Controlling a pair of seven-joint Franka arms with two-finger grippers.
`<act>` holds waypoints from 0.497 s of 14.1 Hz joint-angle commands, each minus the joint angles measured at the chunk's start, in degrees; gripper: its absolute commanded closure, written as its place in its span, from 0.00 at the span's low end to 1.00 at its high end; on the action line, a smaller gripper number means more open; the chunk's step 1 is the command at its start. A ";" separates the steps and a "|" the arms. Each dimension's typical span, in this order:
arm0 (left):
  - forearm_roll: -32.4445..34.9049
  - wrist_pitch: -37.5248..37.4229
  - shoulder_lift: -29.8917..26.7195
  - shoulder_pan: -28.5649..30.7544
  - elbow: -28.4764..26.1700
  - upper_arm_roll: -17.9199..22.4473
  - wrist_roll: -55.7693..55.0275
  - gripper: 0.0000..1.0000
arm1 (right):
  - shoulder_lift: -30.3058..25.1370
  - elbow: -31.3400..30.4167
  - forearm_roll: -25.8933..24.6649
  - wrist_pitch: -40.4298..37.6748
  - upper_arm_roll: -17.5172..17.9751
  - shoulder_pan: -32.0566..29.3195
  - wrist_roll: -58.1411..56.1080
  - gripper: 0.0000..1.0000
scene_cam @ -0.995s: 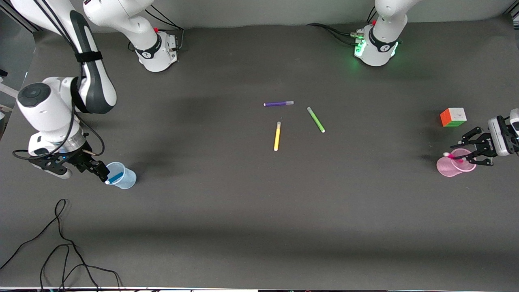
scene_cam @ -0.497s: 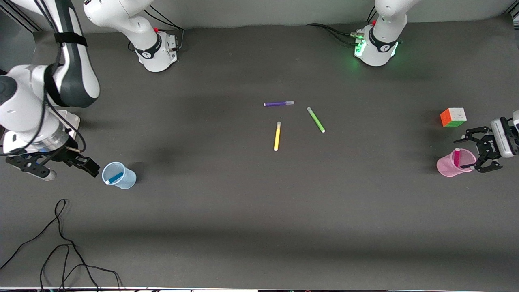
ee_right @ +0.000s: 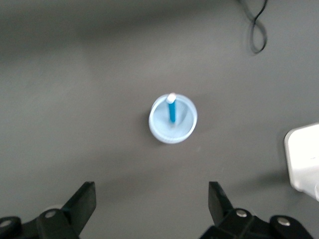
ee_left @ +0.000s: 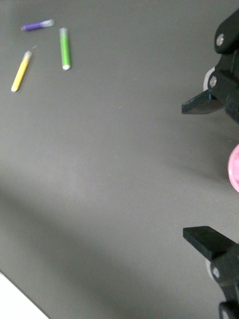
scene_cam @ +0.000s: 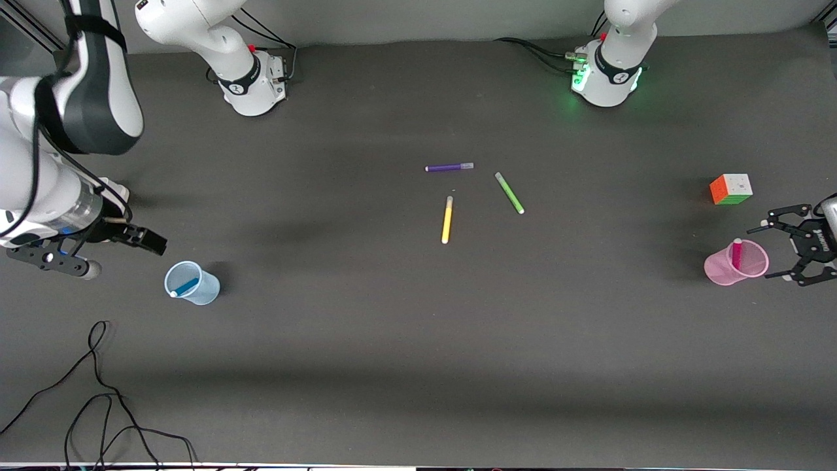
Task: Place pink and blue markers in matching cups
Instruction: 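Open both grippers, releasing the markers into the cups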
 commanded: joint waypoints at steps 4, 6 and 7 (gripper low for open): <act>-0.18 0.05 -5.62 -2.99 -0.42 0.17 -32.79 0.00 | -7.02 2.92 4.73 -8.35 -0.58 0.42 -4.16 0.00; -0.18 -1.18 -7.63 -4.13 -0.59 -0.27 -44.83 0.00 | -8.17 3.09 4.73 -8.35 -0.41 0.50 -4.16 0.00; -0.10 -2.49 -8.34 -5.01 -0.59 -0.18 -50.20 0.00 | -8.61 3.27 4.73 -8.35 -0.32 0.59 -4.08 0.00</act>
